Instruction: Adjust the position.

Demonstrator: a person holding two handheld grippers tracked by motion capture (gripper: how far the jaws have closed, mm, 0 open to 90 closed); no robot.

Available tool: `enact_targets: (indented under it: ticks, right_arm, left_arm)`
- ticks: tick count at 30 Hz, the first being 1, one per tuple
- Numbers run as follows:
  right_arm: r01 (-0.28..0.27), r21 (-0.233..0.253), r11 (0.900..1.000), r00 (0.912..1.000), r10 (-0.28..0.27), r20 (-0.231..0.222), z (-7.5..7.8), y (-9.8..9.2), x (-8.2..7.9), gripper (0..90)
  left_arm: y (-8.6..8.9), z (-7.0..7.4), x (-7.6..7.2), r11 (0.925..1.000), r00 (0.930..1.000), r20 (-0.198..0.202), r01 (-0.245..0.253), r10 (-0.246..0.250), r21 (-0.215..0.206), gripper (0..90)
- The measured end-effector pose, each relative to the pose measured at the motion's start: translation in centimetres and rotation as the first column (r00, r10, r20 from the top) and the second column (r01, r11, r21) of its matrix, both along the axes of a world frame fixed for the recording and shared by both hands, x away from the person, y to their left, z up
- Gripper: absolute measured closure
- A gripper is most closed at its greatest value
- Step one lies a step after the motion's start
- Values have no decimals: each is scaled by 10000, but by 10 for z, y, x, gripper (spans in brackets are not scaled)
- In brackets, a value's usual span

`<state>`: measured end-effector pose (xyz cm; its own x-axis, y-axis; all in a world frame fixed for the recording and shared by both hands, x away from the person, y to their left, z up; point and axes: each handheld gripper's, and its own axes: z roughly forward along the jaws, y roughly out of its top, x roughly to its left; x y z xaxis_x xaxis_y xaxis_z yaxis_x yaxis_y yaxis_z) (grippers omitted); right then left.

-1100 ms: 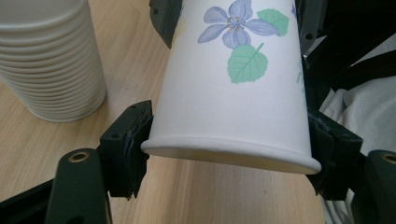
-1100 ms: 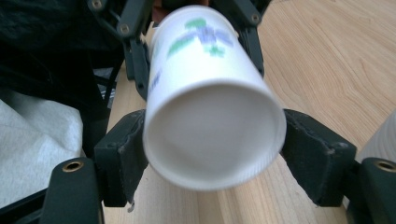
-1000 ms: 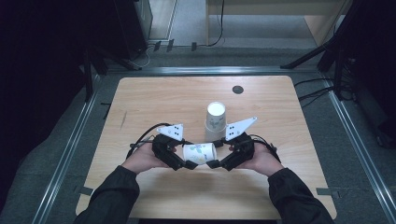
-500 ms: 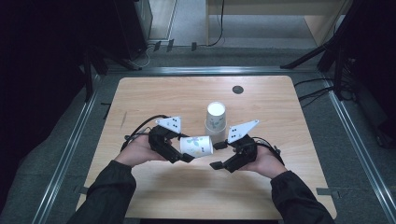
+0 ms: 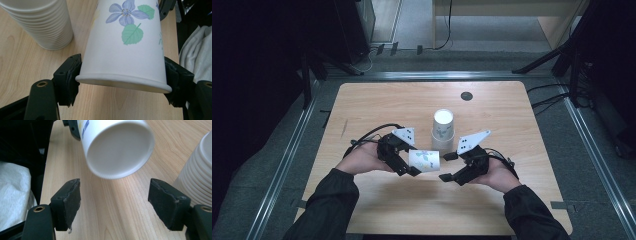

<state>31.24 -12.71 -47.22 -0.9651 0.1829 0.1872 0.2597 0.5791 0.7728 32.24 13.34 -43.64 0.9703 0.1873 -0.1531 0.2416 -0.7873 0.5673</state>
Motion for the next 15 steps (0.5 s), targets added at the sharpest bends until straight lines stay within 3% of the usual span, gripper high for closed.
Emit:
enact_targets:
  ticks: [1, 4, 8, 15]
  right_arm:
    - [-6, 16, 10000, 10000, 6, 0, 0, 0, 0, 265]
    - [-47, 24, 10000, 10000, 47, 26, 0, 1, -1, 265]
    - [-105, -77, 9999, 9999, 106, 53, -2, 5, -1, 265]
    - [-262, -163, 9995, 9996, 261, -60, -8, 14, -1, 266]
  left_arm:
    - [-4, -2, 0, 9997, 9997, -227, 49, -44, 229, 264]
    - [-8, -3, 0, 9988, 9991, -381, 184, -167, 446, 264]
    - [-15, -7, 0, 9950, 9991, -394, 225, -187, 972, 264]
    - [-25, -12, -3, 9881, 9984, -491, 349, -278, 1496, 264]
